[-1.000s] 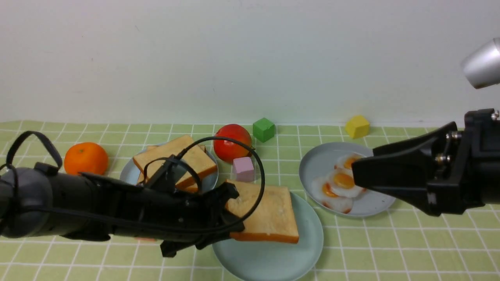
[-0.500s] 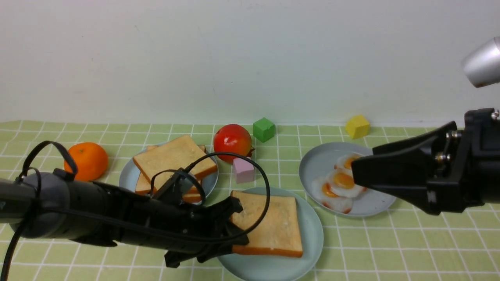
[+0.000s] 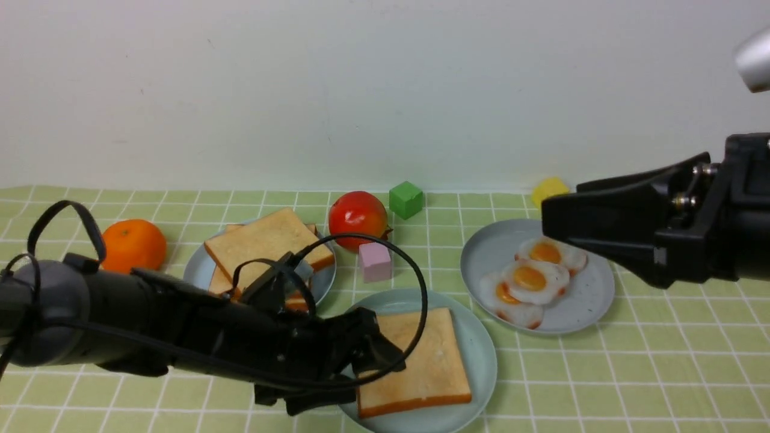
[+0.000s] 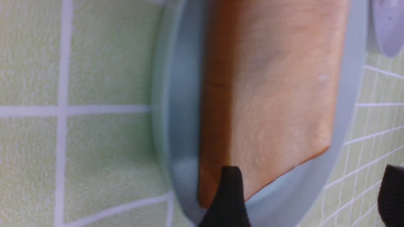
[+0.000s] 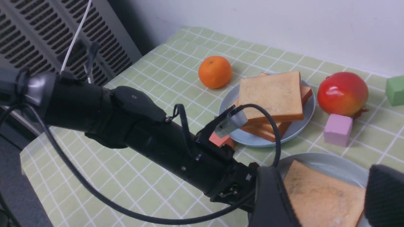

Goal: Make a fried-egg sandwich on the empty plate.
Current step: Use the right arm to grab a fried egg

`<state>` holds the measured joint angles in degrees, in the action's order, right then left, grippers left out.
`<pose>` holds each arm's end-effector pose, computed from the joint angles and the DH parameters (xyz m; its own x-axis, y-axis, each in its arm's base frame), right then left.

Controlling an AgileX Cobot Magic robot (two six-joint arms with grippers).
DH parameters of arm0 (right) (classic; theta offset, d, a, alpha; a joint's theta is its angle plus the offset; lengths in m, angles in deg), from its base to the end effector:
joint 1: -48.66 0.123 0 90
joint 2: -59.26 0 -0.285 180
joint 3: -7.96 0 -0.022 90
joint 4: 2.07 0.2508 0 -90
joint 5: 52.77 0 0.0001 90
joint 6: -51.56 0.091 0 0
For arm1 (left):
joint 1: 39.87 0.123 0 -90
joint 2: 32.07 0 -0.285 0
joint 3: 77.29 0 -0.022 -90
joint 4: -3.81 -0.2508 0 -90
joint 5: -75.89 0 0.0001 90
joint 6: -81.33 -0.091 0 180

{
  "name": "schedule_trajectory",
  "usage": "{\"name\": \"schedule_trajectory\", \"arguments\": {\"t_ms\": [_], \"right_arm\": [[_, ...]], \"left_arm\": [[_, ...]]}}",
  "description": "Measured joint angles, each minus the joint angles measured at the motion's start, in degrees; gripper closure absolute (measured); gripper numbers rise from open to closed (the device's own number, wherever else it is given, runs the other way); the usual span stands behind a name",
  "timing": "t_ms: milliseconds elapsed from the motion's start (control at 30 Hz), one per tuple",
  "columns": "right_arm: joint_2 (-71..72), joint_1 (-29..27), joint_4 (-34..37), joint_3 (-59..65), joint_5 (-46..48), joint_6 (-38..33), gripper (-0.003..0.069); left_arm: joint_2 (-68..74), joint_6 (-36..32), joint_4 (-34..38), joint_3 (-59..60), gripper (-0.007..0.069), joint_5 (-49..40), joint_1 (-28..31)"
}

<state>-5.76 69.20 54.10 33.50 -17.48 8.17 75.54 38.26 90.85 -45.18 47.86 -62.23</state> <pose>0.1762 0.1127 0.3708 -0.4401 -0.0471 -0.8967 -0.6743 0.6768 0.2954 0.2754 -0.1596 0.1549 -0.9415 -0.2709 -0.2005 -0.0575 0.7154 -0.6964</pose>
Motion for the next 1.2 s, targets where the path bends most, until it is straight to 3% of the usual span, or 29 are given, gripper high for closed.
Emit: {"name": "schedule_trajectory", "arguments": {"t_ms": [167, 300, 400, 433, 467, 500, 533, 633, 733, 767, 800, 833, 933, 1067, 1200], "right_arm": [[-0.99, 0.0, 0.0, 0.0, -0.15, -0.05, 0.0249], [-2.07, 0.0, 0.0, 0.0, -0.62, 0.18, 0.0249], [-4.22, -0.44, -1.15, -0.01, -2.23, 5.93, 0.0249], [-4.42, -0.56, -1.42, -0.08, -2.29, 5.93, 0.0249], [-6.46, -1.88, -4.57, -0.51, -2.42, 11.35, 0.0249], [-7.08, -2.32, -5.03, -0.7, -2.42, 12.06, 0.0249], [-9.58, -4.19, -8.43, -1.47, -1.88, 17.49, 0.0249], [-15.39, -8.47, -15.51, -3.19, -0.34, 29.33, 0.0249], [-22.14, -13.3, -18.61, -4.61, 0.1, 39.22, 0.0249], [-24.15, -14.53, -18.61, -4.82, -0.03, 41.28, 0.0249], [-24.55, -14.74, -18.53, -4.9, -0.09, 41.64, 0.0249], [-28.09, -16.25, -17.6, -5.22, -0.53, 43.38, 0.0249], [-32.41, -16.99, -15.41, -5.6, -1.98, 43.84, 0.0249], [-37.9, -17.1, -13.42, -6.92, -5.4, 42.56, 0.0249], [-42.15, -17.24, -12.83, -8.86, -8.18, 41.98, 0.0249]], "left_arm": [[-5.35, 1.65, -3.27, 0.0, 0.0032, 2.37, 0.0], [-10.3, 6.31, -11.3, -0.16, 0.0032, 3.74, 0.49], [-14.2, 11.24, -24.68, -3.73, 0.0032, 0.76, 2.0], [-14.37, 11.55, -24.68, -4.07, 0.0032, 0.37, 2.0], [-15.54, 14.69, -32.85, -7.77, 0.0036, -2.98, 2.47], [-15.77, 15.09, -33.81, -8.25, 0.0038, -4.06, 2.55], [-16.3, 18.27, -41.34, -11.94, 0.0052, -8.22, 2.6], [-16.62, 25.61, -51.72, -19.98, 0.0128, -17.05, 2.55], [-16.62, 30.82, -58.73, -27.03, 0.0287, -21.2, 2.41], [-16.62, 32.38, -60.72, -29.07, 0.037, -21.01, 1.98], [-16.62, 32.64, -61.01, -29.27, 0.0385, -21.01, 1.86], [-16.62, 34.23, -63.39, -30.19, 0.0501, -19.41, 0.43], [-16.53, 35.47, -66.71, -30.3, 0.0635, -17.37, -3.83], [-15.21, 36.81, -72.04, -29.93, 0.0638, -14.61, -10.63], [-13.11, 39.42, -74.17, -29.69, 0.0638, -12.05, -12.49]]}}
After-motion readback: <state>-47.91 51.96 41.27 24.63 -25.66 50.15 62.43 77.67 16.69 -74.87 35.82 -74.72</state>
